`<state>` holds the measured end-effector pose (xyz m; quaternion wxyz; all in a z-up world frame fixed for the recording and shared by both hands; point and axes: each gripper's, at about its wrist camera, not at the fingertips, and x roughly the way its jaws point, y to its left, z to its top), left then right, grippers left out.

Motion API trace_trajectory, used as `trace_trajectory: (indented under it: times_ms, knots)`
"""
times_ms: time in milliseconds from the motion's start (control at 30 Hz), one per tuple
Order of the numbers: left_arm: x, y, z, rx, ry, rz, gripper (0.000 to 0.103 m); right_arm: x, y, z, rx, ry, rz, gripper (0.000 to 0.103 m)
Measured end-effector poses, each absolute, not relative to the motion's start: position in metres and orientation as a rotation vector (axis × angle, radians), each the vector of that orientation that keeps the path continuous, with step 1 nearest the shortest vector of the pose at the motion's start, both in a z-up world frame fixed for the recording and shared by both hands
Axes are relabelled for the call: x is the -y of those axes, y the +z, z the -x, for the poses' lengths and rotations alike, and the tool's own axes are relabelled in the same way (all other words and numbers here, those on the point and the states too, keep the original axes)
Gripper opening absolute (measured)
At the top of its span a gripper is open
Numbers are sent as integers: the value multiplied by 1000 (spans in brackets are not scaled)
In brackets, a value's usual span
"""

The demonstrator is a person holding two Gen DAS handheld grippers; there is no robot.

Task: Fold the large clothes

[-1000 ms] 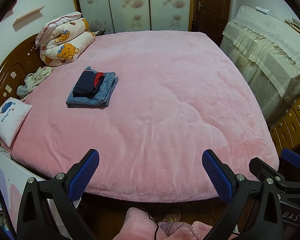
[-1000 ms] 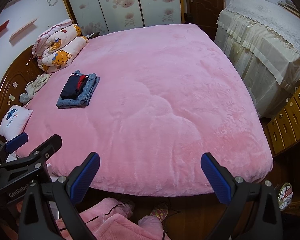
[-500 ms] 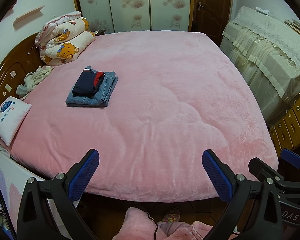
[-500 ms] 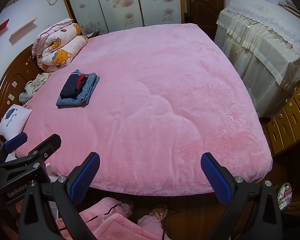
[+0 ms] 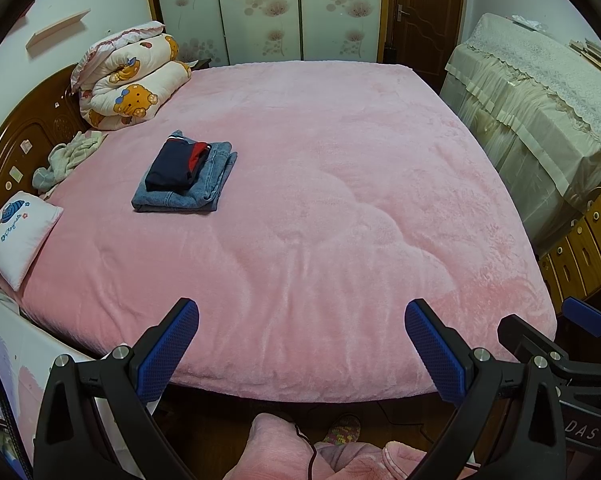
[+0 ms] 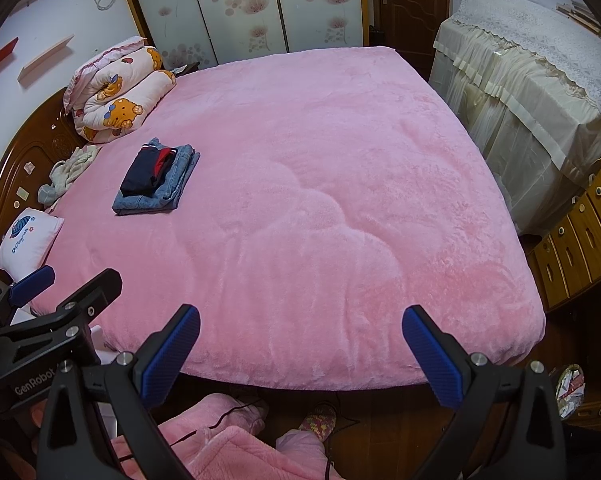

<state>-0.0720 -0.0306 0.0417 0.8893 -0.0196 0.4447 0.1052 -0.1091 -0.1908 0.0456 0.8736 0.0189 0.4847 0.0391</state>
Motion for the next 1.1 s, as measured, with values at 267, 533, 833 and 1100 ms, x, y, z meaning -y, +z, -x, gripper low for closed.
trace_trajectory:
  times_ms: [267, 533, 833, 1100]
  knots:
    - [30, 42, 72, -924, 219, 41, 102, 191, 46, 109, -1013, 82, -39, 101]
    - [36, 39, 81, -923, 233, 48, 102, 189, 45, 112, -1013, 82, -39, 101]
    - [38, 39, 84, -922, 237, 49, 102, 188, 46, 112, -1014, 80, -40, 101]
    - [40, 39, 88, -921, 243, 51, 102, 190, 46, 111, -1016, 83, -39, 101]
